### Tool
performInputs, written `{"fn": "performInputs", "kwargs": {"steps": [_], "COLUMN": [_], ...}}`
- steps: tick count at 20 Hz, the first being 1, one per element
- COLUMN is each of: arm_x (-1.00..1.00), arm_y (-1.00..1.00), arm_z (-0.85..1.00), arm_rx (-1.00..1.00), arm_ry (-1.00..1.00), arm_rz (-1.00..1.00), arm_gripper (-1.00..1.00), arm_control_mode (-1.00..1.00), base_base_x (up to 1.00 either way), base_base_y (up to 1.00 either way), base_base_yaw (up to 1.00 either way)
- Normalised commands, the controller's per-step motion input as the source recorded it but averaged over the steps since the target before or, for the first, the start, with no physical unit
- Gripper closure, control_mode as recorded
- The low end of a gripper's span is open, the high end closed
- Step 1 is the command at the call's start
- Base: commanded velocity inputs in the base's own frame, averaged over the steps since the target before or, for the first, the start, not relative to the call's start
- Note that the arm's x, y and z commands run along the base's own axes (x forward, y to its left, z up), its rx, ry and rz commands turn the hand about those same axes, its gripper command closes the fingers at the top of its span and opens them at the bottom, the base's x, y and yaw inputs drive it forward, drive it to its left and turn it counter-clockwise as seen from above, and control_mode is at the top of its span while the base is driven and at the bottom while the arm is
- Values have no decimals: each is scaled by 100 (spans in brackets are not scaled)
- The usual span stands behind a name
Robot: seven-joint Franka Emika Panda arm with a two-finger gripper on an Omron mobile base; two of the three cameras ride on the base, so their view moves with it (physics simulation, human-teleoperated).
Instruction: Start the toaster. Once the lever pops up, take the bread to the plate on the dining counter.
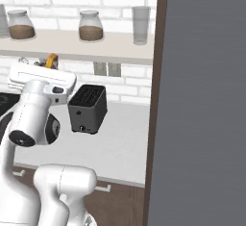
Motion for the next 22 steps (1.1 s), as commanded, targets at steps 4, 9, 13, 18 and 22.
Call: {"fn": "performInputs", "kwargs": {"steps": [4,9,13,18,22], "arm_x": [-19,5,-11,0,0], "arm_y": [-12,-17,-23,-5,0], "arm_z": [24,-11,-47,-81,-51], "arm_rx": [-29,-27,-15,-15,-10], "arm_ry": [52,45,6,13,17], "arm_rz": [-1,0,0,0,-1], "arm_gripper": [100,100,100,100,100], "arm_control_mode": [-100,-100,-100,-100,-100], "base_base_x": [0,0,0,0,0], "base_base_y": [0,0,0,0,0], "base_base_yaw": [0,0,0,0,0]}}
